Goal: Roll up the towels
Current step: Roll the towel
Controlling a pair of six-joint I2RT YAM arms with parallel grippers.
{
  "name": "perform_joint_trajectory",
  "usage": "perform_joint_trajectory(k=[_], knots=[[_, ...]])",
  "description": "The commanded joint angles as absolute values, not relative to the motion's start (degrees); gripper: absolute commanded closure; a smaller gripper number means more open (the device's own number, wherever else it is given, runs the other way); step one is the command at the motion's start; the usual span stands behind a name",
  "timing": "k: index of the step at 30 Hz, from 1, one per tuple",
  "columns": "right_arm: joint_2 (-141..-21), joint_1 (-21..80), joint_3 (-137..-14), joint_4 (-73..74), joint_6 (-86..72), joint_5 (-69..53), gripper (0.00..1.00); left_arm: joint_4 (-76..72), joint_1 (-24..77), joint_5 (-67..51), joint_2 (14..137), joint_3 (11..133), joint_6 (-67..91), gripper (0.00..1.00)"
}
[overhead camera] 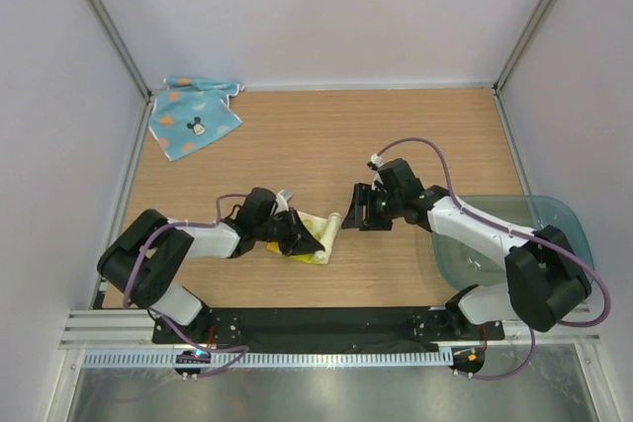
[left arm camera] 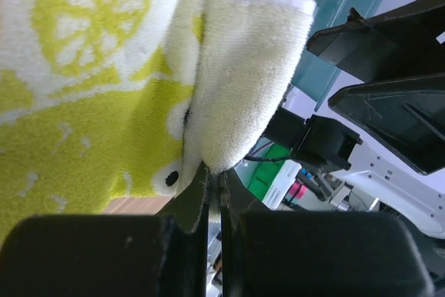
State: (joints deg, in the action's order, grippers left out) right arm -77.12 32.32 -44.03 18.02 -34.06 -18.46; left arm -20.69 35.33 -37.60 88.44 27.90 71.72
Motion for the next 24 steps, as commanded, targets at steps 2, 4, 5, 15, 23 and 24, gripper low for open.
perform_joint_trajectory(k=[2,4,5,15,23,24], knots=[[-79.45,33.4,-44.21,13.01,-35.33,-17.4,0.38,-19.42,32.7,-35.42,87.45,23.91,75.49,1.0],[-80.85,33.66,-44.3,11.78,-35.42,-17.4,0.38,-19.69,31.82,-35.77,89.55,22.77,75.67,1.0],[-81.29,34.01,-44.47,11.34,-35.68,-17.4,0.38,-19.95,31.82,-35.95,90.52,22.59,75.33,1.0],[-86.04,37.52,-46.32,5.55,-36.47,-19.07,0.38,-20.13,30.32,-36.65,96.68,22.5,73.75,1.0],[-91.92,38.58,-45.62,-4.29,-35.77,-21.97,0.37,-13.36,29.71,-37.53,98.08,26.01,69.53,1.0],[-92.46,38.76,-45.62,-4.92,-35.6,-21.89,0.37,-13.01,29.71,-37.53,98.09,26.19,69.26,1.0]])
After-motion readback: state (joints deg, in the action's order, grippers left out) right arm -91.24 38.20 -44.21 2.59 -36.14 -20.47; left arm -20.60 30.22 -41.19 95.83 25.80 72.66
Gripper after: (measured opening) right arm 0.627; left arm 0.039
